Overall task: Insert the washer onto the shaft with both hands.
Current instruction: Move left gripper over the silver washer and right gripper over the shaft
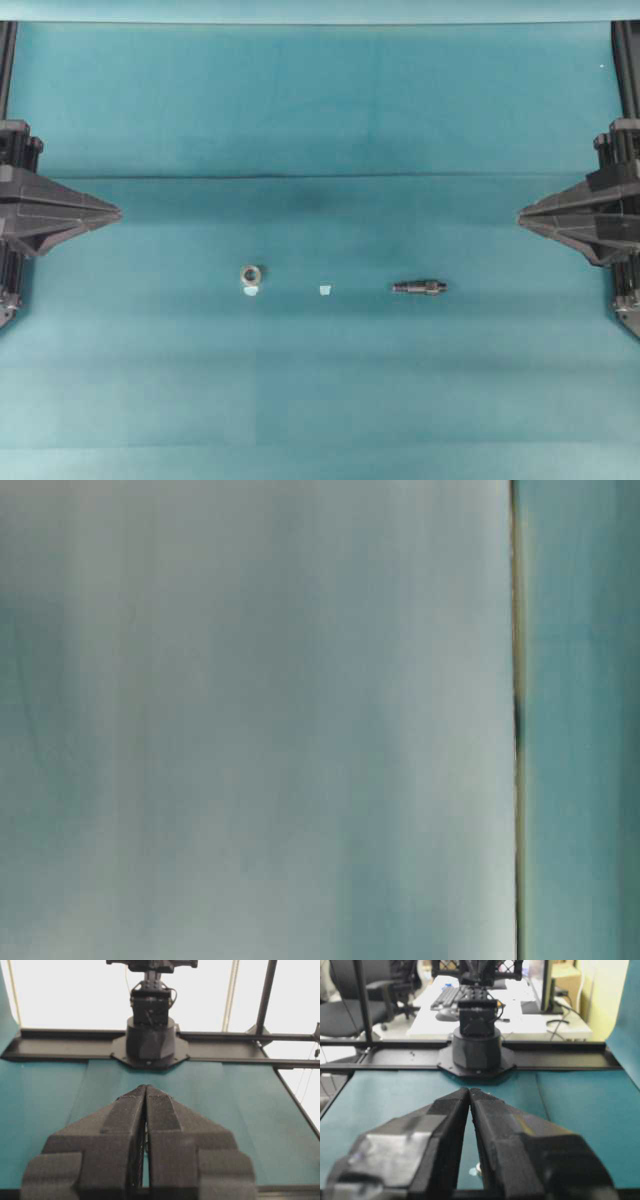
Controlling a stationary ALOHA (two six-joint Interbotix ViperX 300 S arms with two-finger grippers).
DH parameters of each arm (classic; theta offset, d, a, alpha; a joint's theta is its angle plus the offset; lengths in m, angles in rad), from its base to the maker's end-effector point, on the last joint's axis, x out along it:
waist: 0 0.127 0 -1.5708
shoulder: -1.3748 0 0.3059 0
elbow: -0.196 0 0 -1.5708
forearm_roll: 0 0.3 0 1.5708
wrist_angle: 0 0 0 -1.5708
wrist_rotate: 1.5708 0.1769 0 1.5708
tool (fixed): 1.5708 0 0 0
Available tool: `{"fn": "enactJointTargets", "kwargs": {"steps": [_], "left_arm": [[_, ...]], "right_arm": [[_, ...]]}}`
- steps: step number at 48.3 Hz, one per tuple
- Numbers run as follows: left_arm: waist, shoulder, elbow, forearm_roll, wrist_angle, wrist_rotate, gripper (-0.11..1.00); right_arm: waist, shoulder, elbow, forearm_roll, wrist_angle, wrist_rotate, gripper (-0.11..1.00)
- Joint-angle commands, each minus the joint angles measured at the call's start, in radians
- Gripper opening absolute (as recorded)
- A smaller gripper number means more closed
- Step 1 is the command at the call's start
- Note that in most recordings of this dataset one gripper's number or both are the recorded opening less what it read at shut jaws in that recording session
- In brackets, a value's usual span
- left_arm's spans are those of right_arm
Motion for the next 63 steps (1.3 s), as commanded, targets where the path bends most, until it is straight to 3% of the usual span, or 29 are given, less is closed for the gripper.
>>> {"fn": "enactJointTargets", "kwargs": {"steps": [1, 5, 9, 19, 29, 46, 63], "left_arm": [[0.020, 0.083, -0.051, 0.008, 0.043, -0.046, 0.02], [0.023, 0.141, -0.092, 0.009, 0.078, -0.092, 0.02], [0.021, 0.186, -0.127, 0.011, 0.095, -0.121, 0.02], [0.018, 0.265, -0.196, 0.011, 0.146, -0.127, 0.02], [0.011, 0.368, -0.282, 0.011, 0.334, -0.126, 0.02], [-0.006, 0.554, -0.423, 0.014, 0.526, -0.124, 0.02], [-0.002, 0.787, -0.577, 0.015, 0.792, -0.124, 0.02]], "right_arm": [[-0.012, 0.012, -0.009, 0.008, -0.002, 0.005, 0.00], [-0.023, 0.011, -0.023, 0.055, 0.057, 0.015, 0.02], [-0.034, 0.012, -0.049, 0.074, 0.146, 0.032, -0.05], [-0.044, 0.015, -0.095, 0.072, 0.344, 0.067, -0.09], [-0.044, 0.064, -0.117, 0.072, 0.495, 0.083, -0.09], [-0.043, 0.282, -0.187, 0.066, 0.663, 0.078, -0.09], [-0.034, 0.502, -0.299, 0.034, 0.805, 0.057, -0.09]]}}
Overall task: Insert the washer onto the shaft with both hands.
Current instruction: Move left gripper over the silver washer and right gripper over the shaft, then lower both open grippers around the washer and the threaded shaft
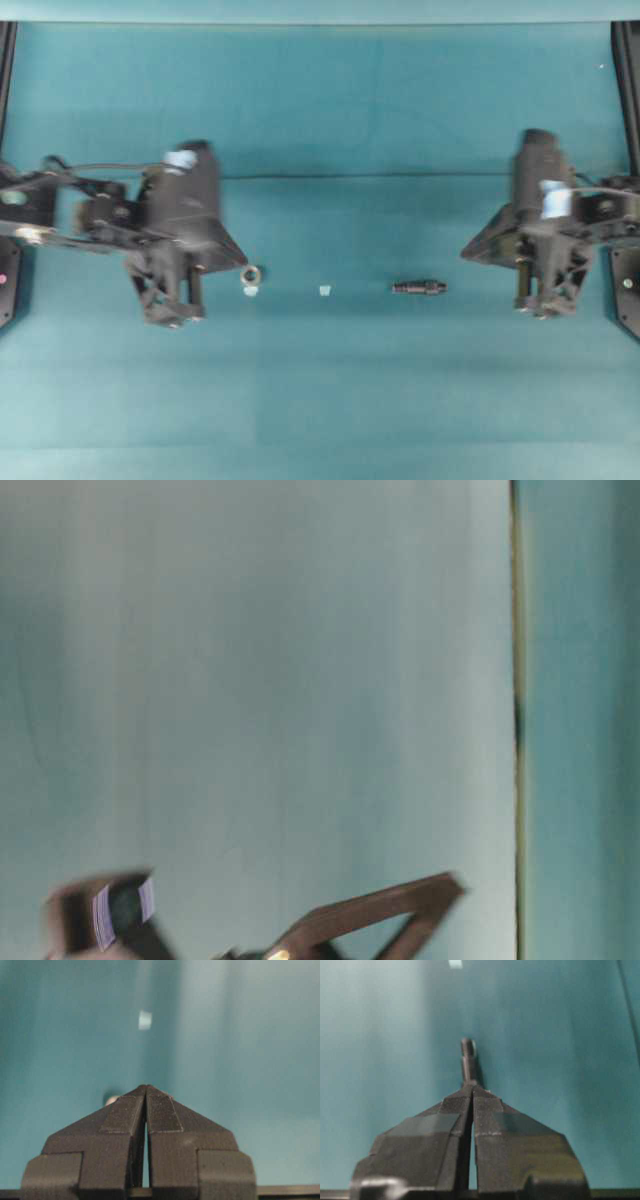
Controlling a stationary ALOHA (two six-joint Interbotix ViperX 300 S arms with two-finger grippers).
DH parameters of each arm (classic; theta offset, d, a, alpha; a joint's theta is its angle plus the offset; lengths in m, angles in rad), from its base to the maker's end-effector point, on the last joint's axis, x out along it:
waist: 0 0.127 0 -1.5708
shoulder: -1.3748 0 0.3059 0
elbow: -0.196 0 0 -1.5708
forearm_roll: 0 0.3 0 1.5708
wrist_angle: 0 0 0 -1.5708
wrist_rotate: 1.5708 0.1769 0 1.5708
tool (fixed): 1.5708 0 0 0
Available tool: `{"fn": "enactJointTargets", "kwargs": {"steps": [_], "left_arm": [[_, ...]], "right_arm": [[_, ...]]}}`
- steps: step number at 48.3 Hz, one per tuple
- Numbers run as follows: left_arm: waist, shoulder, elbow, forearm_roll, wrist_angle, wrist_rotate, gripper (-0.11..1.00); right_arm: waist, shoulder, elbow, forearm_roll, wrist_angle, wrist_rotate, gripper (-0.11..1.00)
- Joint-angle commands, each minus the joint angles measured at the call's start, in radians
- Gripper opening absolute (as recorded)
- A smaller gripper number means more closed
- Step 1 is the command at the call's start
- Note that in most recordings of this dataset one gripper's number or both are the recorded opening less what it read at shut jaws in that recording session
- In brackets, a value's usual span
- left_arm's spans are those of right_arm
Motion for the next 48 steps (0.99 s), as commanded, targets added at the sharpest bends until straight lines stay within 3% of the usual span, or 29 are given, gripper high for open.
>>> {"fn": "enactJointTargets", "kwargs": {"steps": [1, 17, 34, 48], "left_arm": [[0.002, 0.046, -0.052, 0.003, 0.043, 0.003, 0.02], [0.020, 0.195, -0.138, 0.011, 0.164, 0.000, 0.02], [0.044, 0.238, -0.140, 0.011, 0.187, -0.003, 0.02], [0.044, 0.250, -0.129, 0.011, 0.127, -0.002, 0.02]], "right_arm": [[0.008, 0.041, -0.049, -0.006, 0.038, -0.018, -0.09], [0.008, 0.216, -0.160, -0.006, 0.181, -0.120, -0.09], [0.008, 0.319, -0.189, -0.006, 0.170, -0.143, -0.09], [0.008, 0.344, -0.192, -0.006, 0.078, -0.140, -0.07]]}}
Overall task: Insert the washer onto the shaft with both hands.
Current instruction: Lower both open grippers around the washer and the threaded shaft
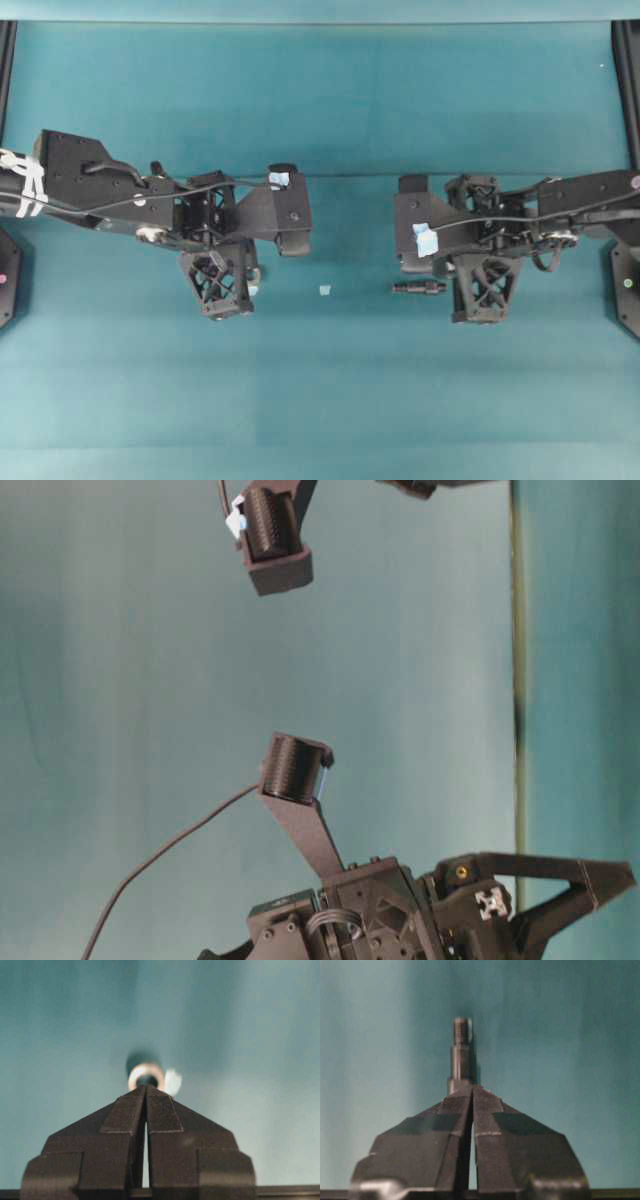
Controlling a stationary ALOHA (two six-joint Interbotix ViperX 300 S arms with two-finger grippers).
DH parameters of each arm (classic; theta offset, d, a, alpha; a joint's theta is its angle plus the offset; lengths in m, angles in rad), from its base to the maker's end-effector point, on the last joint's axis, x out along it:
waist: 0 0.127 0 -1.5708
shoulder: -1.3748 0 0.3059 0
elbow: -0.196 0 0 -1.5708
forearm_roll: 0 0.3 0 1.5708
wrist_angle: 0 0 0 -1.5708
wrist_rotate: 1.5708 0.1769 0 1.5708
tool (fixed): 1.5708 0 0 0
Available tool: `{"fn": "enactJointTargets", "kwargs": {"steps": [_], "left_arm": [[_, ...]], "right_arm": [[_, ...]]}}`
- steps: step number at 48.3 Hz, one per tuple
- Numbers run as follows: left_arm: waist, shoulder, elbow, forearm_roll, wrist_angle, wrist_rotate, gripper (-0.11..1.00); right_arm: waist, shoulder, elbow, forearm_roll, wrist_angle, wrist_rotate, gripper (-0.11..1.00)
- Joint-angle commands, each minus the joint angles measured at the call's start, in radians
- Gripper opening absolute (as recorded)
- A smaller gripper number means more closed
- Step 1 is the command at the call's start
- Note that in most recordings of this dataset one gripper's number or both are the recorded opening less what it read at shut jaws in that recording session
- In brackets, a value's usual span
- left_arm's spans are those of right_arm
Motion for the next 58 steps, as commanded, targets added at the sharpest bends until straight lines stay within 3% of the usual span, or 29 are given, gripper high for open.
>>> {"fn": "enactJointTargets", "kwargs": {"steps": [1, 6, 11, 21, 23, 26, 40, 58], "left_arm": [[-0.003, -0.003, 0.003, 0.005, -0.026, 0.000, 0.02], [-0.003, 0.000, 0.023, 0.005, -0.058, 0.000, 0.04], [-0.003, 0.009, 0.035, 0.005, -0.078, 0.005, 0.24], [-0.003, 0.017, 0.035, 0.005, -0.083, 0.031, 0.86], [-0.002, 0.023, 0.035, 0.005, -0.081, 0.038, 0.92], [-0.005, 0.031, 0.034, 0.005, -0.083, 0.048, 0.88], [-0.005, 0.046, 0.032, 0.005, -0.080, 0.100, 0.89], [-0.006, 0.064, 0.035, 0.005, -0.083, 0.120, 0.89]], "right_arm": [[0.003, 0.003, -0.015, -0.002, -0.017, -0.006, -0.06], [0.003, 0.012, -0.018, -0.002, -0.017, -0.006, -0.01], [0.003, 0.023, -0.018, -0.002, -0.015, -0.006, 0.12], [0.003, 0.046, -0.025, -0.003, -0.014, 0.000, 0.69], [0.003, 0.049, -0.026, -0.006, -0.012, 0.000, 0.80], [0.003, 0.054, -0.028, -0.008, -0.012, 0.000, 0.93], [0.018, 0.058, -0.017, -0.008, -0.012, 0.000, 0.91], [0.038, 0.084, 0.028, -0.008, -0.021, 0.005, 0.90]]}}
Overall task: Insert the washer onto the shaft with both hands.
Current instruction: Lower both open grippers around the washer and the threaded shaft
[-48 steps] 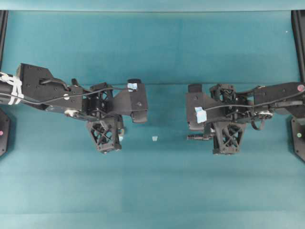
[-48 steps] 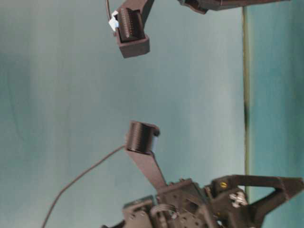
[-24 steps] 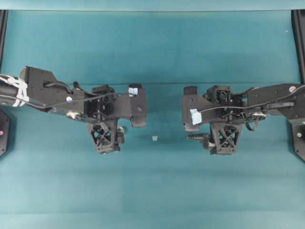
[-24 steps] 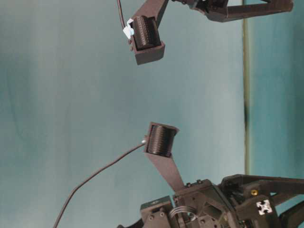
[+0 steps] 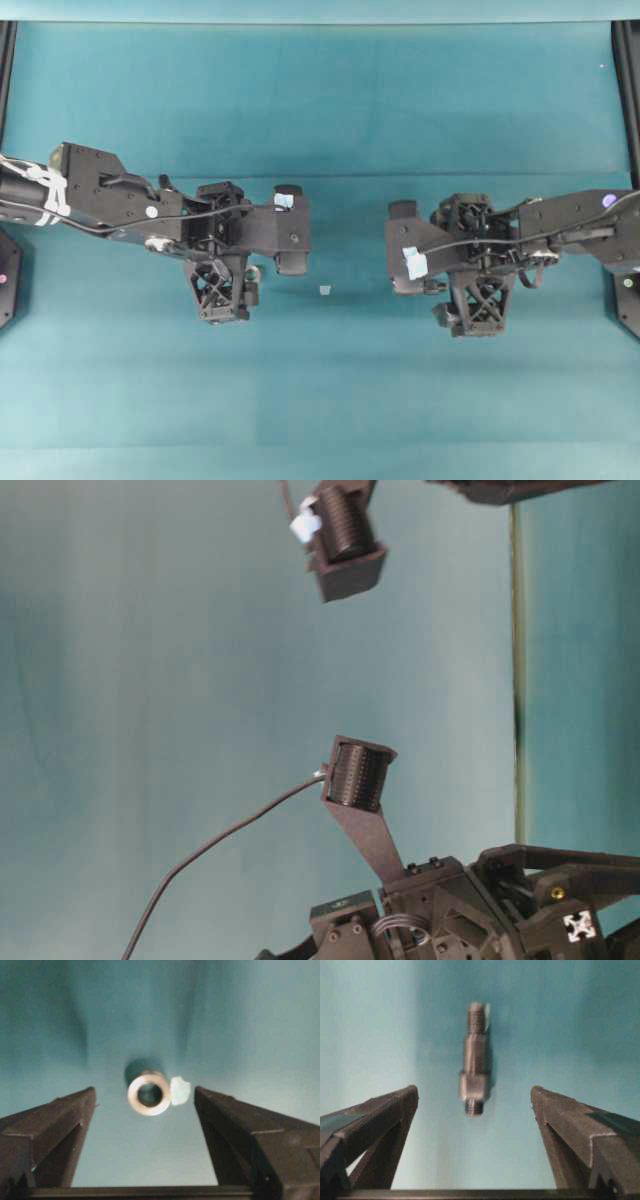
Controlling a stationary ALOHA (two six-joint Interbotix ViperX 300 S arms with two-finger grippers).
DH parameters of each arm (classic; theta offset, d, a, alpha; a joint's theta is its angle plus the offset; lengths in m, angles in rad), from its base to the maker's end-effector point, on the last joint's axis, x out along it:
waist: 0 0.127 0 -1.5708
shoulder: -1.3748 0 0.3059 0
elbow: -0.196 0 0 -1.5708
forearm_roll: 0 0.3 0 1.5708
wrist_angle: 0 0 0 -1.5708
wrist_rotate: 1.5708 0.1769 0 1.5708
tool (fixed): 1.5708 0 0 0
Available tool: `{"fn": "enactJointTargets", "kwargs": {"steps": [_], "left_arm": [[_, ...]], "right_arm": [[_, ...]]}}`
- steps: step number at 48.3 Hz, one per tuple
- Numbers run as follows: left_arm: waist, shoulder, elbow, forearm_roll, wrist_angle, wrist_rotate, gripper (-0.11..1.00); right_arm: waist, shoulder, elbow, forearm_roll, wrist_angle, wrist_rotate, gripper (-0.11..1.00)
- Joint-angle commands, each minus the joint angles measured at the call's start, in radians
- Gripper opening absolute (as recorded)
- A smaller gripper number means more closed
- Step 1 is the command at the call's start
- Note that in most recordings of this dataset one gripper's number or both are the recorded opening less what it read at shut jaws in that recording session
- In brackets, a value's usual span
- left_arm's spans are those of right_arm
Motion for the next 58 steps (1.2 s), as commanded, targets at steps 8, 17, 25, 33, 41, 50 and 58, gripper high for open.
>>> {"fn": "enactJointTargets", "kwargs": {"steps": [8, 17, 25, 33, 41, 50, 58], "left_arm": [[-0.006, 0.008, -0.006, 0.005, -0.006, 0.021, 0.89], [-0.008, 0.015, -0.006, 0.005, -0.006, 0.021, 0.89], [-0.008, 0.025, -0.006, 0.005, -0.006, 0.020, 0.89], [-0.011, 0.032, -0.002, 0.005, -0.008, 0.020, 0.89], [-0.011, 0.035, 0.006, 0.005, -0.037, 0.017, 0.89], [-0.011, 0.041, 0.009, 0.005, -0.040, 0.017, 0.89], [-0.011, 0.044, 0.011, 0.005, -0.046, 0.018, 0.89]], "right_arm": [[0.003, 0.011, 0.003, -0.002, -0.020, 0.000, 0.90], [0.003, 0.025, 0.009, -0.002, -0.046, 0.005, 0.90], [0.003, 0.038, 0.014, -0.002, -0.069, 0.003, 0.90], [0.003, 0.054, 0.015, -0.002, -0.074, 0.002, 0.90], [0.003, 0.060, 0.015, -0.002, -0.077, 0.000, 0.90], [0.000, 0.063, 0.021, -0.002, -0.086, -0.002, 0.90], [-0.006, 0.074, 0.023, -0.002, -0.098, -0.002, 0.89]]}}
